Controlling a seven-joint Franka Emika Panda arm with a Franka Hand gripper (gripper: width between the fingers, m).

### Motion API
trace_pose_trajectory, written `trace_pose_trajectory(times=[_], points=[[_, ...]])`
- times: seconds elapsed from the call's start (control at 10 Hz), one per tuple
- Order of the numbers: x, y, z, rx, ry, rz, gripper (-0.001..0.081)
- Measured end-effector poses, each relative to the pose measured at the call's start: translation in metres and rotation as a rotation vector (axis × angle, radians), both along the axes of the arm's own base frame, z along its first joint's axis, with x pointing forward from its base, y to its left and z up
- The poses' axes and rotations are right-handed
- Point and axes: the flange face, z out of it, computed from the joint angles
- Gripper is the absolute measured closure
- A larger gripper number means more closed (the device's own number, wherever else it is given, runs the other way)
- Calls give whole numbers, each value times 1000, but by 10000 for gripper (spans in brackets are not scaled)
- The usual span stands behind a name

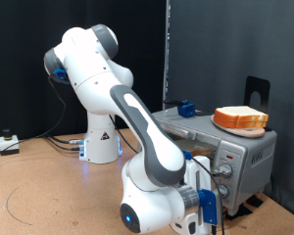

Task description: Make a piece of toast with the oven

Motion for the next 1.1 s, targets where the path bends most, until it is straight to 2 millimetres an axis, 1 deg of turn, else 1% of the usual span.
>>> trace_pose_trajectory(times=[0.1,0.2,0.3,0.4,0.5,0.6,0.7,0.9,1.0,1.1], points=[[0,1,-1,-4,0,-2,183],[0,1,-2,-6,1,-5,183],[0,1,-2,-6,1,-6,384],[0,1,-3,-8,1,-7,518],[0,1,-6,-18,2,-17,518],[0,1,-8,-21,4,-21,700],[0,1,-8,-20,4,-21,713],[0,1,-8,-19,-3,-20,713],[0,1,-8,-12,-33,-18,713],[0,1,-7,7,-120,-14,713]])
